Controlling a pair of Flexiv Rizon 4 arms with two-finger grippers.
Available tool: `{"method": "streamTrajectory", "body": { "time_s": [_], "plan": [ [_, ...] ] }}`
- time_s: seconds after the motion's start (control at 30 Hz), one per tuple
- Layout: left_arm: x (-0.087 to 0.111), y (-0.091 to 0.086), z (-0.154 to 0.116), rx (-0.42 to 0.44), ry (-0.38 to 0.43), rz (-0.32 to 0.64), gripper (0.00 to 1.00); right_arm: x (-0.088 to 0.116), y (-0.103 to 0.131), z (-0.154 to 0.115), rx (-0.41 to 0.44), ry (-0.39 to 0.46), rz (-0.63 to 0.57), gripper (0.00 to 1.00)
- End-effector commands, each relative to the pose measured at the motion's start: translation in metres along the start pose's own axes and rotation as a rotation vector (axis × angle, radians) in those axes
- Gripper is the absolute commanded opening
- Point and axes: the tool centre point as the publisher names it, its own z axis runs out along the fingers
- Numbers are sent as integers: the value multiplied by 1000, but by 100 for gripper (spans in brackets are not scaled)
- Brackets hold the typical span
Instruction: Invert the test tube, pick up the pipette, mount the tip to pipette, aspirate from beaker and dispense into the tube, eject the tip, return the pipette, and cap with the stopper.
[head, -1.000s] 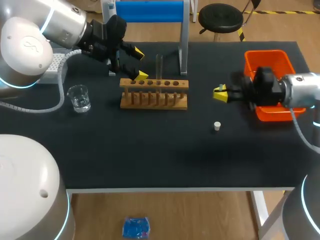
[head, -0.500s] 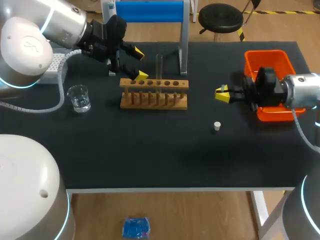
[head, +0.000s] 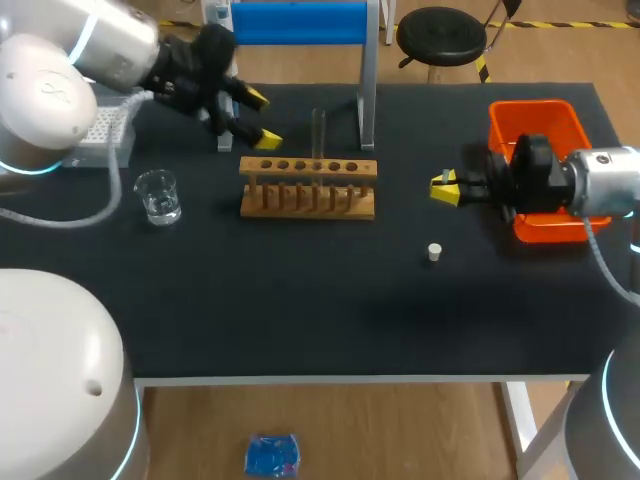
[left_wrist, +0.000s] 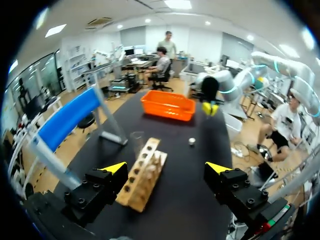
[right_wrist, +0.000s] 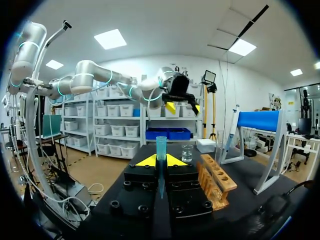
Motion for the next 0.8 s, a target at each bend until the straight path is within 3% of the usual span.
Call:
{"method": "streamTrajectory", "body": {
  "time_s": [0.03, 0.27, 0.47, 0.67, 0.8],
  "plan": [
    [-38, 20, -34, -23, -106, -101, 100, 0, 0, -1, 1, -1, -1, 0],
    [-119, 50, -82, -69, -229, -222, 100, 0, 0, -1, 1, -1, -1, 0],
    [-175, 58, -101, -97, -354, -326, 100, 0, 0, -1, 1, -1, -1, 0],
    [-199, 51, -102, -98, -510, -453, 100, 0, 0, -1, 1, -1, -1, 0],
    [-190, 33, -95, 0, -587, -491, 100, 0, 0, -1, 1, -1, -1, 0]
  ]
}}
